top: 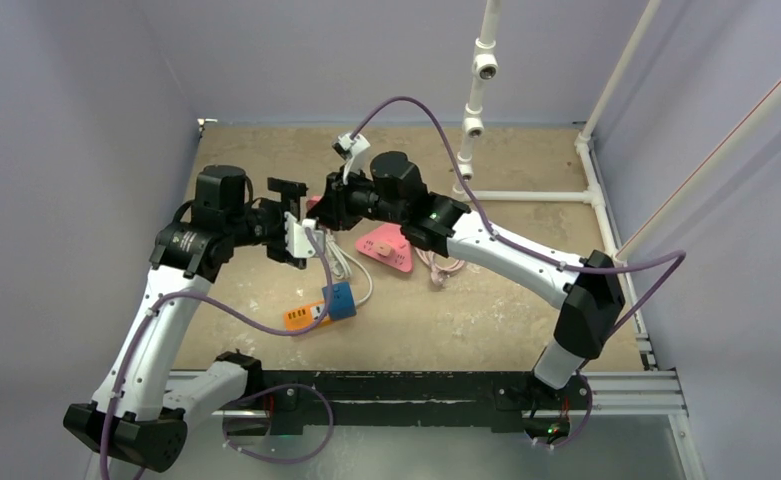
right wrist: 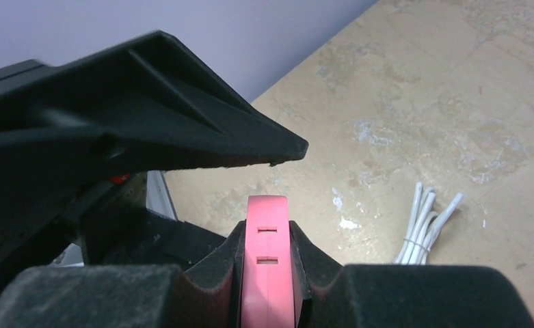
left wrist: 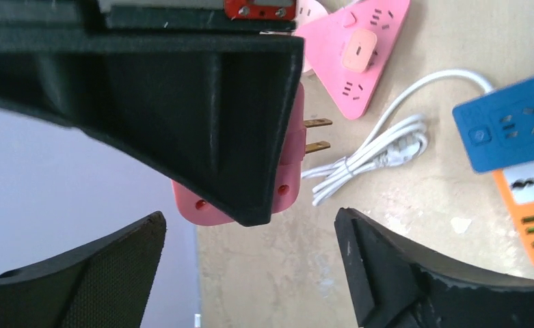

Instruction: Insert the plug

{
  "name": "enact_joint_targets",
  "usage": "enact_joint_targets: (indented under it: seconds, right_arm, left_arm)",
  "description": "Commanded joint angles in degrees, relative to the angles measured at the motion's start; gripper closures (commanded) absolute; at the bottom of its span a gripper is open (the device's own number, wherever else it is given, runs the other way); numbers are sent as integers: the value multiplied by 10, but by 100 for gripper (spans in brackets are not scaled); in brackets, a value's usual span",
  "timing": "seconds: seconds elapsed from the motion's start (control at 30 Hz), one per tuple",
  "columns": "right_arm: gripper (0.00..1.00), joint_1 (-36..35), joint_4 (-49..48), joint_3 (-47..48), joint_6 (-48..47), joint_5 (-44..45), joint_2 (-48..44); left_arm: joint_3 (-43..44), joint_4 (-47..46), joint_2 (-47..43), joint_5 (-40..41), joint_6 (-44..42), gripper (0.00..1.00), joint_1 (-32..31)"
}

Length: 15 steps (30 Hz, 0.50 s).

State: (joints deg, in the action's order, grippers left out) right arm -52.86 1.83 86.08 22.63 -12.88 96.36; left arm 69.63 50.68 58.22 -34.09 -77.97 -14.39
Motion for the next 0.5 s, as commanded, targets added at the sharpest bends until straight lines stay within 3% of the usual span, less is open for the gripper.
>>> enact_joint_targets:
  seconds: [0.0,0.27,0.47]
  right_arm:
    - [100,2,-49,2,-21,15,-54]
    - [100,2,-201,-127,-54,37,-191]
    - [100,3,-298,-168,-29,5,-234]
  left_arm:
    - [-10,-78,-21,-22,170,3,-1]
    - [-20,-160,-57,-104,548,1,14]
    - [-34,-304,-34,-248,807,1,33]
